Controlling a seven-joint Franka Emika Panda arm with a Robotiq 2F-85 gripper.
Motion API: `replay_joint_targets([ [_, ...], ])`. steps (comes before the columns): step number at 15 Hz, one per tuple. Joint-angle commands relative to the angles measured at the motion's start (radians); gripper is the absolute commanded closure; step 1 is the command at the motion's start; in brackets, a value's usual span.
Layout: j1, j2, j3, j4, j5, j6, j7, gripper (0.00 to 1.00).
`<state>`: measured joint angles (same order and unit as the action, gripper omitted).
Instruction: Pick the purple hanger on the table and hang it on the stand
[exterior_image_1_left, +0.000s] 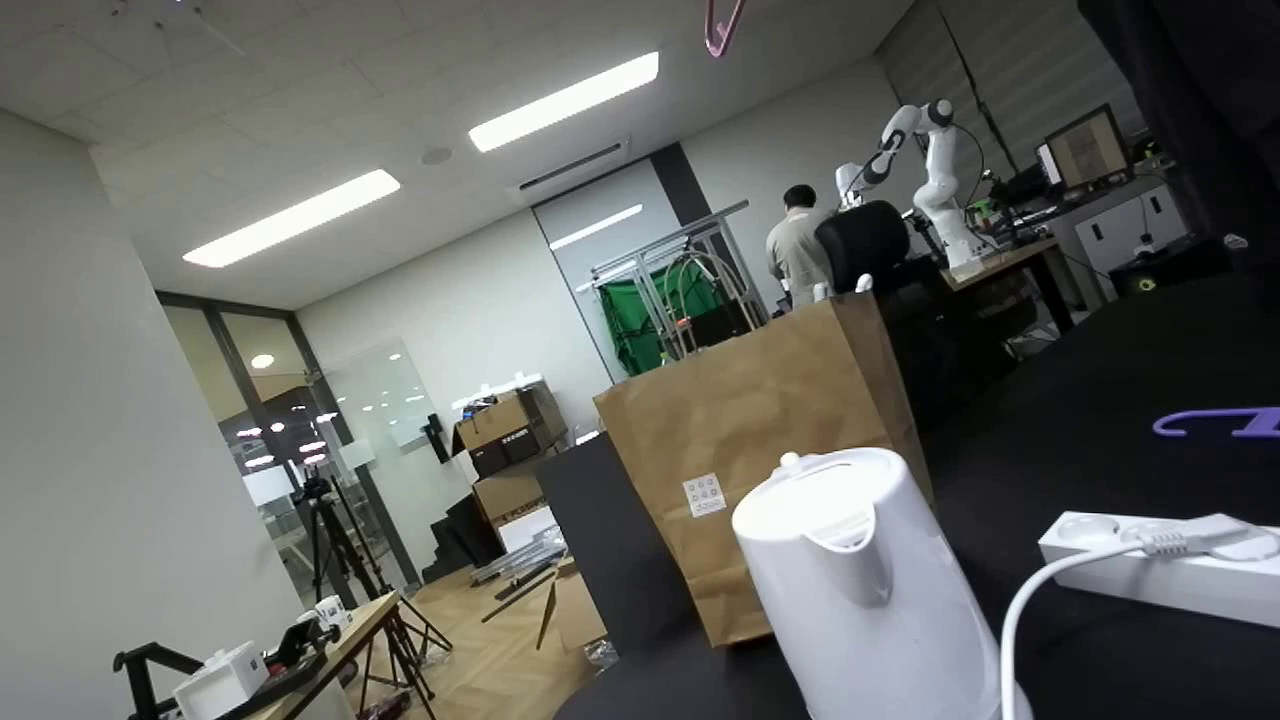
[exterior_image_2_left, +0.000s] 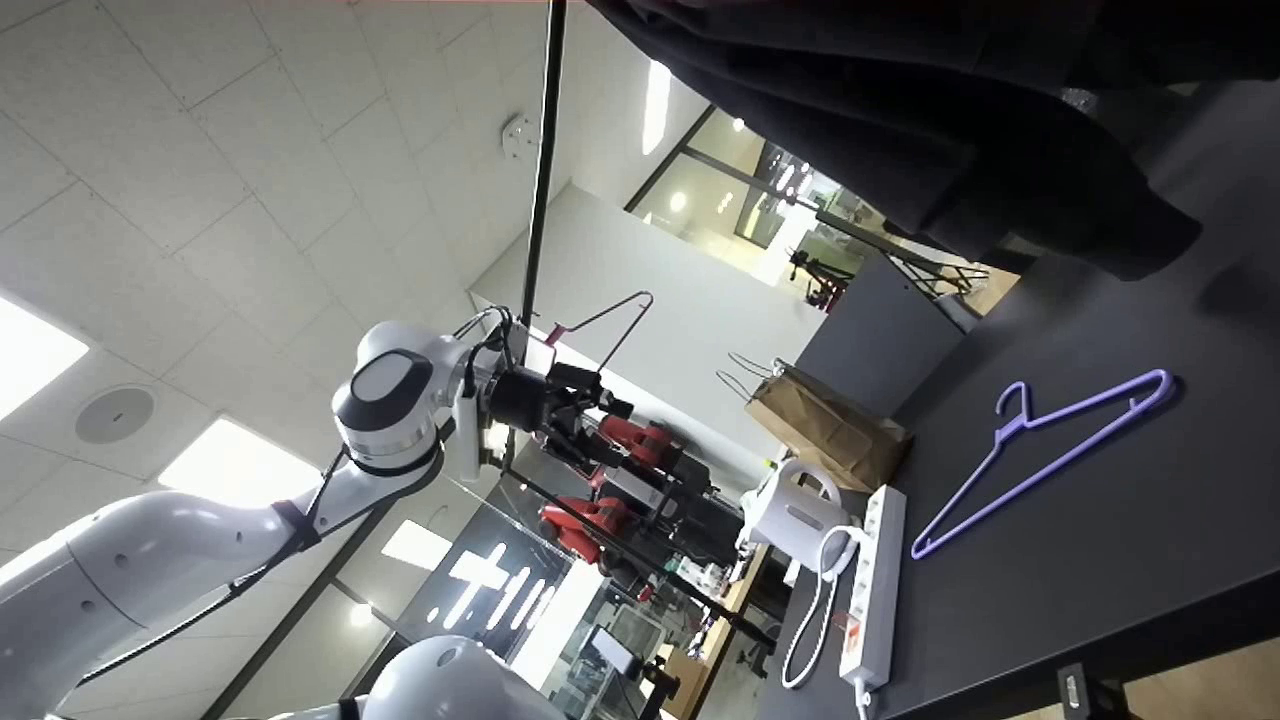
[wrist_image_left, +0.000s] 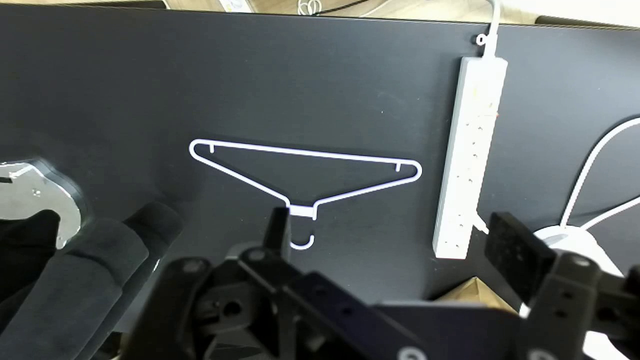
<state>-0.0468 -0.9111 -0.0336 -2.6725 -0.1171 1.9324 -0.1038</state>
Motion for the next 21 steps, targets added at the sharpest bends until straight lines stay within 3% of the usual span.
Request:
replay_joint_targets([
  [1,0.008,0.001,-0.005,0.003,-0.005,-0.004,0.005,0.0],
  [4,0.068,0.084,-0.064,0.029,-0.027,0.052,-0.194,0.0],
  [7,0.083,0.184,-0.096,0.066,-0.06,0.113,-0.322,0.0],
  [11,0.046,0.338,-0.1,0.138,-0.069,0.167,-0.27,0.0],
  [12,0.059,0.24,-0.099,0.061,-0.061,0.171,-0.302,0.0],
  [21,0.056,0.252,-0.098,0.065,-0.06,0.174,-0.306,0.0],
])
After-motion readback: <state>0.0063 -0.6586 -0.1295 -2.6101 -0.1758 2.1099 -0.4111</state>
